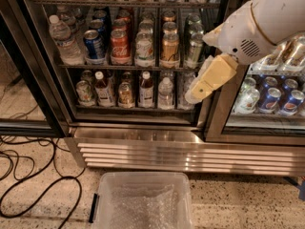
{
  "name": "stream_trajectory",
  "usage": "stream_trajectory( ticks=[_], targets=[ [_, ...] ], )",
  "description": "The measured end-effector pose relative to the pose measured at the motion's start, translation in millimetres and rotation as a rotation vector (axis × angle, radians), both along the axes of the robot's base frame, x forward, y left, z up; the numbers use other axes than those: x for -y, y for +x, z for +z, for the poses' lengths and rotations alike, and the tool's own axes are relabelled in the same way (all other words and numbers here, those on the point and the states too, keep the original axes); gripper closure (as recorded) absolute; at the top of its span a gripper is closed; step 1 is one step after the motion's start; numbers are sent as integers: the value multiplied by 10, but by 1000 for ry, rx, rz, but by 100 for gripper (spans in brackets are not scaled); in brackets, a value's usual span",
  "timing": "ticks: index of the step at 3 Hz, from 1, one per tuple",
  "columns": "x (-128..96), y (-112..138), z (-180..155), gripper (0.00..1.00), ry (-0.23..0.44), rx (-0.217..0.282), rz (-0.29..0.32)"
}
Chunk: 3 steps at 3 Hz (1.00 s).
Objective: Pick orange can from top shelf of fridge
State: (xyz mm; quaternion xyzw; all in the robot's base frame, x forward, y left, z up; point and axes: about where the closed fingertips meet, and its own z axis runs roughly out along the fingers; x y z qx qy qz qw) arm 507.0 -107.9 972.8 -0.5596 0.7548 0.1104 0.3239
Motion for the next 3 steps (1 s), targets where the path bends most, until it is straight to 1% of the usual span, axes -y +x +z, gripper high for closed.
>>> stream_trajectory(
  ticks=[1, 2, 3],
  targets=[
    [0, 0, 0, 0, 0, 0, 0],
    [-119, 164, 4, 0, 37, 37, -53],
    [-389, 551, 15, 0, 87, 97, -173]
  ],
)
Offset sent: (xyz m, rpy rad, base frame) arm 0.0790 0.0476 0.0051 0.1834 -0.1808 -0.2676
